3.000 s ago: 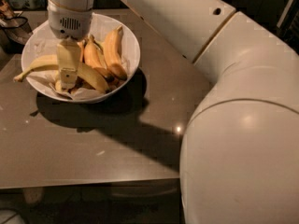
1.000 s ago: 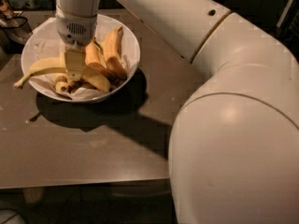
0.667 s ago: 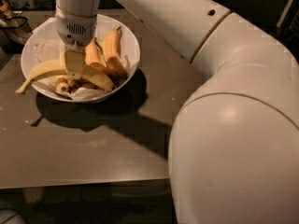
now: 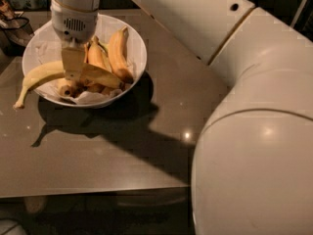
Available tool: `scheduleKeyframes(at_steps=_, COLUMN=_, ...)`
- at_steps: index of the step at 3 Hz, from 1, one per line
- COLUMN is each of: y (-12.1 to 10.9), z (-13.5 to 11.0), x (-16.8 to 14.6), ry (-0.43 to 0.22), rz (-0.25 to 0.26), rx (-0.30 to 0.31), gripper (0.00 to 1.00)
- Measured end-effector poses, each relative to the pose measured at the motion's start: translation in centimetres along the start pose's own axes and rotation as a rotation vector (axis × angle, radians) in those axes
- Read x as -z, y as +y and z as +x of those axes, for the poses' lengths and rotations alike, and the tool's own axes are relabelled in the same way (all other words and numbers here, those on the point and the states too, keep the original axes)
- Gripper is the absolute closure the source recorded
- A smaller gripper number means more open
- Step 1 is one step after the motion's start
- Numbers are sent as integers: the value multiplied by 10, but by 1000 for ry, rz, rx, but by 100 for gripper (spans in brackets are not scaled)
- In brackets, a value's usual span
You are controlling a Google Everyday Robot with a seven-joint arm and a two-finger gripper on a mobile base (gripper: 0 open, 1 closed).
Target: Pick banana from white bowl
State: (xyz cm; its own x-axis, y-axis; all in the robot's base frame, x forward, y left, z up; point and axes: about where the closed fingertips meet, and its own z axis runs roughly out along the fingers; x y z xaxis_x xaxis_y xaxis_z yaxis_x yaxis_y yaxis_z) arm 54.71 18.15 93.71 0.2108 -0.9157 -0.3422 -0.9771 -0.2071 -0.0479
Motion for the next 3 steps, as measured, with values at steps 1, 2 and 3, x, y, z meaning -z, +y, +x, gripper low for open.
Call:
scheduleKeyframes(at_steps=1, y=16, z=-5, x=16, ry=-15, rz=13, rx=17, gripper=100)
scheduleKeyframes(at_steps=2, y=31, z=-4, x=25, ry=-15, rz=2, rx=23, gripper=100)
scheduleKeyframes(at_steps=3, y=79, z=-2, x=54, ry=-27, rz=-31, rx=43, gripper=100)
